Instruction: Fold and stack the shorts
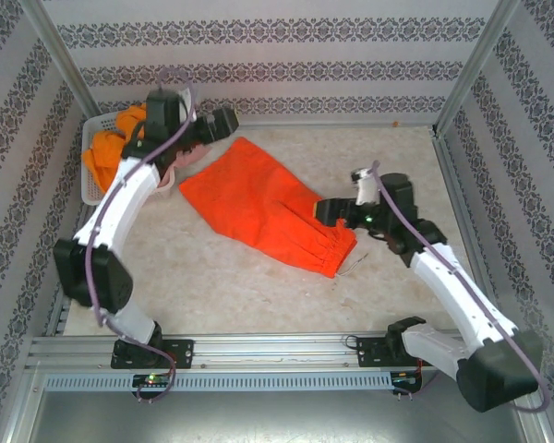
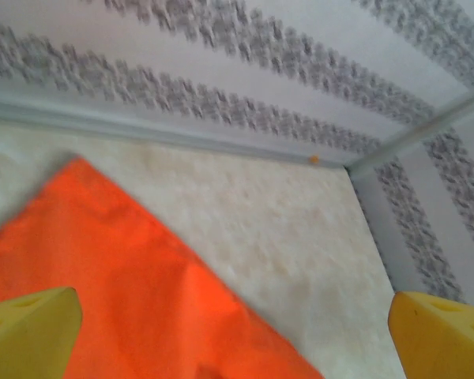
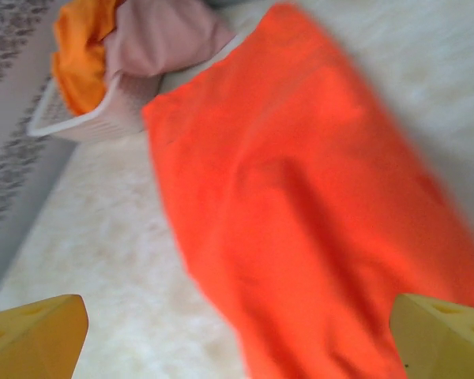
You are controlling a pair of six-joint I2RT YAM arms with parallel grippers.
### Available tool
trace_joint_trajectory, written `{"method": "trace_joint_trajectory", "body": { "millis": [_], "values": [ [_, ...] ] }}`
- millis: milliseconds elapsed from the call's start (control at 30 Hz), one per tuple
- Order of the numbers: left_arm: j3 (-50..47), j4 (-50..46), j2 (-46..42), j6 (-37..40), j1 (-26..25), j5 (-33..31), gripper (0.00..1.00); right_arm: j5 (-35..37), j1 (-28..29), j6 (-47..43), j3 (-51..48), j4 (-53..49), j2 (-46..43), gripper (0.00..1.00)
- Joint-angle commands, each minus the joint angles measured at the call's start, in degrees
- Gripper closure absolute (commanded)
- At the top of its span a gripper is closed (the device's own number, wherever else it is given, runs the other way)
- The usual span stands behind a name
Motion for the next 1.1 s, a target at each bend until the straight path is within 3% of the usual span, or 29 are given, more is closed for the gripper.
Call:
{"method": "trace_joint_trajectory", "body": {
  "millis": [0,200,533,767,1067],
  "values": [
    [-14.1,17.7,2.8,-5.7,-0.5,3.1,0.00,-2.6,4.2,16.3,-5.5,10.7,4.3,0.02],
    [-22.9,26.9,10.3,-8.5,-1.4,3.1,0.00,-0.9,8.0,17.8,-7.9,12.4,14.5,0.03],
    [-33.2,32.5,14.7,-7.8,-1.9,-1.9,0.00,2.9,4.3,9.1,-6.9,3.0,24.4,0.06],
    [-44.1,33.8,9.3,-9.6,-1.9,-4.2,0.00,4.2,-1.3,2.9,-4.5,-2.5,27.1,0.05],
    [-62.8,31.7,-9.1,-11.8,-4.9,-11.3,0.00,6.8,-3.5,-7.7,4.3,-11.2,32.7,0.02]
  ]
}}
